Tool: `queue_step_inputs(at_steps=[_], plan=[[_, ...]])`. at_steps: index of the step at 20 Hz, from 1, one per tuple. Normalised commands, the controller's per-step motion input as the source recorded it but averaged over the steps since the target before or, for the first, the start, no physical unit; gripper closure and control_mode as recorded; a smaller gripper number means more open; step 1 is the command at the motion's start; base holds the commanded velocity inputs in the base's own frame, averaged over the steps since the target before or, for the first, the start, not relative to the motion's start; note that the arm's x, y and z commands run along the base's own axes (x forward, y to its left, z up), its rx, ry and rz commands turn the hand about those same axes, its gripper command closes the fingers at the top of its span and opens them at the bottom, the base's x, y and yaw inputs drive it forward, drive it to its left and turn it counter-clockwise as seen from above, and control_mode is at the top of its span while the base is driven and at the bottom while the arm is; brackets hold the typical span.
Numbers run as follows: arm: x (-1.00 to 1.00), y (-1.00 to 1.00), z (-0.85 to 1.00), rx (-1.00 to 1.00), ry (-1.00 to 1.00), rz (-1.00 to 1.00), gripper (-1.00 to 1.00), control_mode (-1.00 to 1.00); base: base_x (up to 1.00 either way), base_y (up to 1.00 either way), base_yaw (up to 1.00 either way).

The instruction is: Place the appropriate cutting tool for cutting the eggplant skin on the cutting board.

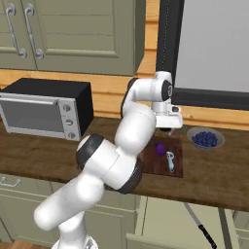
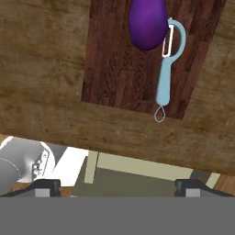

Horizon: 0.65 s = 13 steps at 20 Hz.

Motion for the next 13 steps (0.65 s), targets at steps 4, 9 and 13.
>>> queue_step_inputs(at_steps=[4,9,13], plan=[[-0.19,1.00,1.00,-0.10,0.11,0.00,-1.00,-1.00,0.00,0.00,0.00],[-0.17,0.82,0.88,-0.10,-0.01,0.01,-1.00,-1.00,0.00,0.00,0.00],[-0.47,0.01,-0.08,0.02,-0.08,0.00,-1.00,-1.00,0.00,0.00,0.00]])
